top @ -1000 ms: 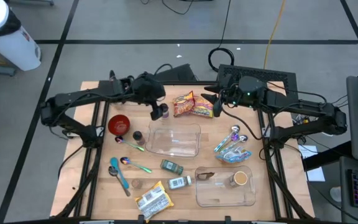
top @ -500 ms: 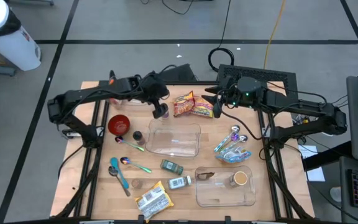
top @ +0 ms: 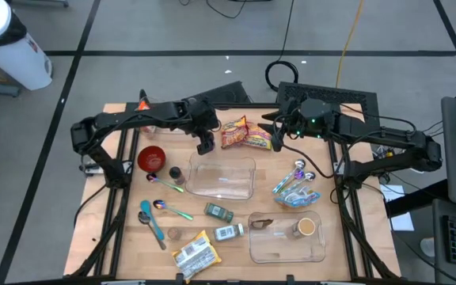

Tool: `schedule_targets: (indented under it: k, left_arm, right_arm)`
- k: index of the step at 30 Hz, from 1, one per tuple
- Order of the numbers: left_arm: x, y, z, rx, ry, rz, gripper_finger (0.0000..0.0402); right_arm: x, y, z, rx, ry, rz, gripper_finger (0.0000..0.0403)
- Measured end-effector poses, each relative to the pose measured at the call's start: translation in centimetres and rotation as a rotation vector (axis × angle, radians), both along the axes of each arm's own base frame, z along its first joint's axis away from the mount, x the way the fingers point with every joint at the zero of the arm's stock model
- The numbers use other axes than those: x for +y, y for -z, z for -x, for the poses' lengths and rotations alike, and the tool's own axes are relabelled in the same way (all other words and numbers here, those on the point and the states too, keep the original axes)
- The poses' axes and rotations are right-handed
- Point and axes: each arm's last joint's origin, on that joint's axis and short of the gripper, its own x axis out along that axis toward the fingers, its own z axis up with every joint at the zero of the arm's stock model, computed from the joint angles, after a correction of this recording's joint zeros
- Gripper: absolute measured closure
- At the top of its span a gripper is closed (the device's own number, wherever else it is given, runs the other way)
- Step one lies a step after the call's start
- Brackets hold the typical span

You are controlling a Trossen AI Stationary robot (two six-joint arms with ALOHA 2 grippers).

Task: Pick & Place Food Item
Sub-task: Put the purple seasoning bottle into the bottom transparent bin

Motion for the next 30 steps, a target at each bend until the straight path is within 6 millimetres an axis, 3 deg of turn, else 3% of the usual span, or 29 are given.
schedule_targets:
  k: [20, 30]
  left_arm:
    - [1.6, 2.7, -0.6, 0.093, -0.026, 0.005, 0.0038]
    - [1.5, 2.8, -0.5, 0.109, -0.013, 0.004, 0.0057]
  right_arm:
    - [0.0, 0.2, 0.1, 0.02, -0.002, 0.002, 0.0248]
    - [0.0, 0.3, 0.1, 0.036, -0.003, -0.002, 0.0248]
